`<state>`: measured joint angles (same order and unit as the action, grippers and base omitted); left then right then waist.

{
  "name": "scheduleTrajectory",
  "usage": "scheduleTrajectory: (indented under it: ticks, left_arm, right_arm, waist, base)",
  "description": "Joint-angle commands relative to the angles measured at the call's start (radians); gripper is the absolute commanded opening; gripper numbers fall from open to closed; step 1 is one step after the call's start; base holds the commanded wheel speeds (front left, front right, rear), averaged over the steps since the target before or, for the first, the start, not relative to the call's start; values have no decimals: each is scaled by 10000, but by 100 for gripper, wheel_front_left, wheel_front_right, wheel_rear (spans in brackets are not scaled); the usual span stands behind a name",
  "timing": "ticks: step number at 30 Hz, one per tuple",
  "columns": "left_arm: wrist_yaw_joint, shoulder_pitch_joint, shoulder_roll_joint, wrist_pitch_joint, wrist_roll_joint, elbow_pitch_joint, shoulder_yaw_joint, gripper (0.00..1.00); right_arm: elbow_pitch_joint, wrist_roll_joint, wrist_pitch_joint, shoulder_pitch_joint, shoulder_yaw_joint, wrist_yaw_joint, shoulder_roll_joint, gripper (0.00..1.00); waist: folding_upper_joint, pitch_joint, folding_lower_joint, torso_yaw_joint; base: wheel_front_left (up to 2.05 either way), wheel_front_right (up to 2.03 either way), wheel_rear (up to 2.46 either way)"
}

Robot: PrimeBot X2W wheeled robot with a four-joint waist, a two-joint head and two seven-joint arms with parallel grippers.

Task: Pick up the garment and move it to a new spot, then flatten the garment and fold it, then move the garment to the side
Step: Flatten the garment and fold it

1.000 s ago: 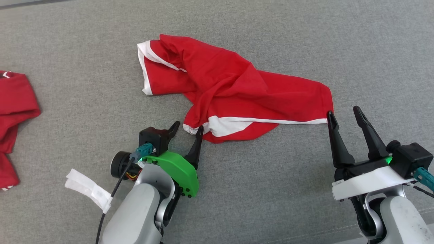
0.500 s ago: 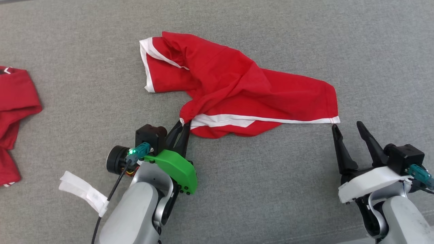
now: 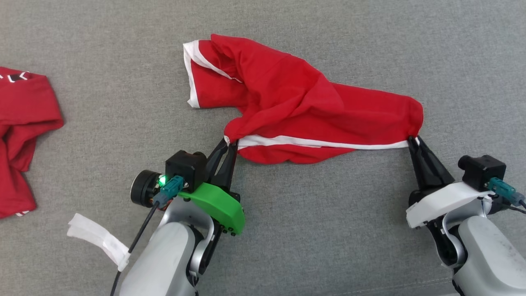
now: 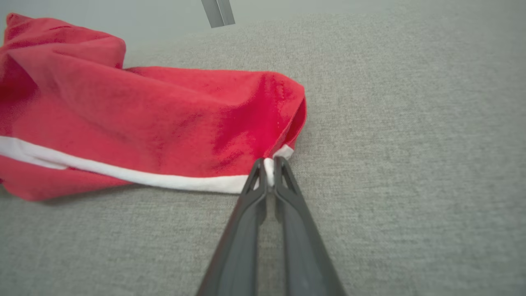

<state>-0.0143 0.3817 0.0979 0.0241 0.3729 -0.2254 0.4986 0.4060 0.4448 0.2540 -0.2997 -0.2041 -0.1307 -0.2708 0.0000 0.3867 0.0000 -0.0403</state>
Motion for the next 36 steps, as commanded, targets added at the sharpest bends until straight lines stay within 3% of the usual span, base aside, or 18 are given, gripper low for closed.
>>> scheduleTrajectory:
  ticks: [1,12,22,29,36]
  left_arm:
    - [-54,-78,104,107,-75,189,-9,0]
    - [-314,321,1008,224,-729,3157,-278,0]
    - [-177,2144,1867,-1057,-1028,5681,-995,0]
    - [-113,3362,1745,-1878,-631,5675,-1259,0]
    - [305,5412,979,-1516,24,2978,-1374,0]
  right_arm:
    - [-276,120,93,-165,-13,-2,-129,0]
    - [-4514,-634,109,-95,1299,-2,-807,0]
    - [-7762,-1306,-1395,-1224,3049,0,-1403,0]
    - [-8038,-958,-2180,-2187,3047,0,-1730,0]
    - [-6356,-258,-1990,-4314,2315,0,-2069,0]
  waist:
    - [0,-108,0,-24]
    - [0,-1260,0,-120]
    - [0,-2051,0,77]
    - [0,-1669,0,119]
    - [0,-493,0,133]
  base:
    - [0,0,0]
    - [0,0,0]
    - [0,0,0]
    - [0,0,0]
    - [0,0,0]
